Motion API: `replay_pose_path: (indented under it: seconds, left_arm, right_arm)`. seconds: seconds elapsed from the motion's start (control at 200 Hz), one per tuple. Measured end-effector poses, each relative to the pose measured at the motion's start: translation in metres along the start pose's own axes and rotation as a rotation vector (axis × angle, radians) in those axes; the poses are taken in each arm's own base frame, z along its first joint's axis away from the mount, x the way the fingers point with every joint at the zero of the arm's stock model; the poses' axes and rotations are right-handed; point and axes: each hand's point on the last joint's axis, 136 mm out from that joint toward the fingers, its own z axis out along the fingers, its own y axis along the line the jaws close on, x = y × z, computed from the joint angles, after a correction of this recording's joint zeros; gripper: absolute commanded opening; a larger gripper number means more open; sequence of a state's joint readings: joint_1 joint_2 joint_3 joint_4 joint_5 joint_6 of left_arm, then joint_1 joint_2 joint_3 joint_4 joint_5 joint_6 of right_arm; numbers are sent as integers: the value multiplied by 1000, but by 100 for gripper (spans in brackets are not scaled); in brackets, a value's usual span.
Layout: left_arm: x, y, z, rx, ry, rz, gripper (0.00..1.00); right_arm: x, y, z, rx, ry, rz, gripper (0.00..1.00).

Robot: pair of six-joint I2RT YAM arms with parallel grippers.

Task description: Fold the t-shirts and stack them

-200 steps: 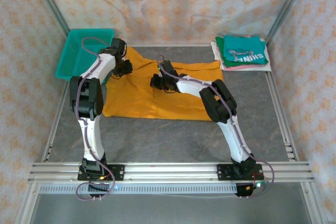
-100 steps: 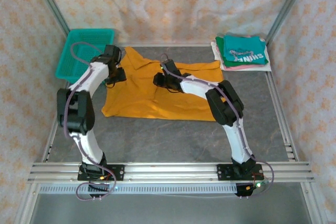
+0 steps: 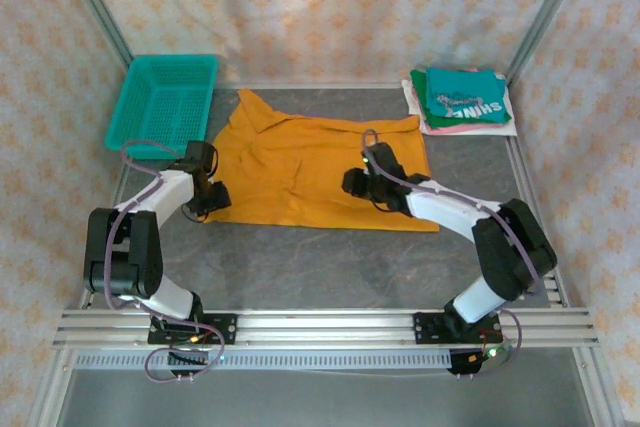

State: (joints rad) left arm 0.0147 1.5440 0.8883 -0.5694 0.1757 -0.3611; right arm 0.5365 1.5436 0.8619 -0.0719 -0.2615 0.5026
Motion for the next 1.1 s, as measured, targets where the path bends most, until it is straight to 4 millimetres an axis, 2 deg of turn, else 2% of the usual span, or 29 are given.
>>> replay_pose_path:
  seconds: [0.045, 0.12, 0.245, 0.34, 0.505, 0.761, 1.096]
  left_arm:
    - [0, 2, 5, -1, 4, -11, 8]
    - [4, 5, 10, 3, 12, -32, 2]
    - [15, 14, 15, -6, 33, -76, 0]
    - [20, 22, 11, -9, 25, -106, 0]
    - [21, 25, 7, -6, 13, -125, 0]
    - [28, 29, 10, -18, 23, -143, 0]
    - [19, 29, -6, -8, -44, -145, 0]
  right_arm:
    - [5, -22, -2, 42, 12, 39, 36]
    - [6, -48, -8, 92, 21, 89, 36]
    - [-1, -69, -27, 135, 7, 141, 36]
    - [-10, -84, -41, 164, -14, 184, 36]
    - [-9, -115, -48, 254, 18, 257, 37]
    - [-4, -112, -28, 252, 114, 280, 35]
    - [8, -99, -7, 244, 190, 294, 35]
